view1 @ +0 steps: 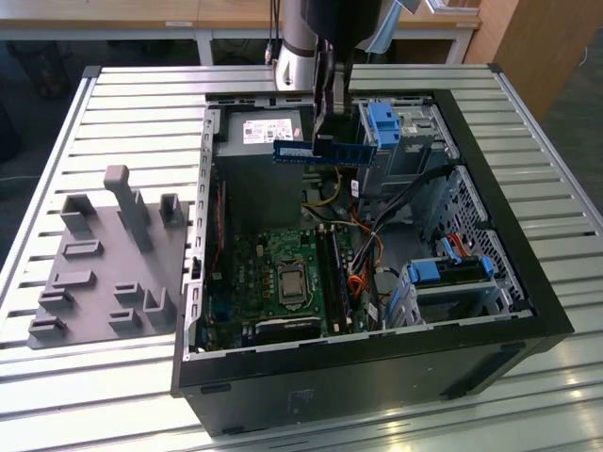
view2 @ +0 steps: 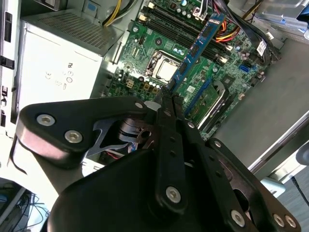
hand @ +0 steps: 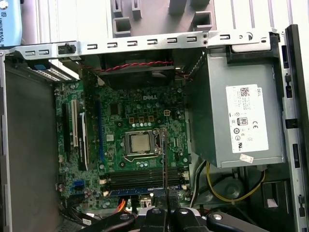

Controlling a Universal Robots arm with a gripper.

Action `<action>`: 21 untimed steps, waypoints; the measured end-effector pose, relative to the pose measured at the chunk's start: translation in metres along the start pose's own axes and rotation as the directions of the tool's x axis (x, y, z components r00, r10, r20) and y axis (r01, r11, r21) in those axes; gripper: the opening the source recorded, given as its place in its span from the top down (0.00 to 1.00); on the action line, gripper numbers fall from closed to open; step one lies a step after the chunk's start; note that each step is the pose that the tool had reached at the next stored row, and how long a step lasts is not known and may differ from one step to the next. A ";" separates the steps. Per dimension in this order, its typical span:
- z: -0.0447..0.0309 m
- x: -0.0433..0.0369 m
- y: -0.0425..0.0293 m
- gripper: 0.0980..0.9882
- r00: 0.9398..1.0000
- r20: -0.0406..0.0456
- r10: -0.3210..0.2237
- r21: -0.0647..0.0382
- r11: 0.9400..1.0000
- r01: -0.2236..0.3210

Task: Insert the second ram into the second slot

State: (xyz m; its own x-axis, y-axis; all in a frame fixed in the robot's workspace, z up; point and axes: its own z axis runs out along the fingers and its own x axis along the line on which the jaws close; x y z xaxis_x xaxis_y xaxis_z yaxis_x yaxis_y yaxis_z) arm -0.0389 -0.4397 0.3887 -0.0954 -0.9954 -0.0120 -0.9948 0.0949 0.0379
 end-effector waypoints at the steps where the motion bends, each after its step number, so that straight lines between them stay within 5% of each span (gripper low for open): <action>1: 0.0000 0.0000 0.0000 0.96 1.000 0.000 0.002 0.000 1.000 -0.002; 21: 0.0000 0.0000 0.0000 0.96 0.999 0.002 0.042 0.000 0.999 -0.042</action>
State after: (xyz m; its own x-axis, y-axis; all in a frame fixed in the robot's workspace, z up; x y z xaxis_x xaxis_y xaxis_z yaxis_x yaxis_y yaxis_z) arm -0.0389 -0.4397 0.3887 -0.1370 -0.9905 -0.0119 -0.9899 0.1365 0.0379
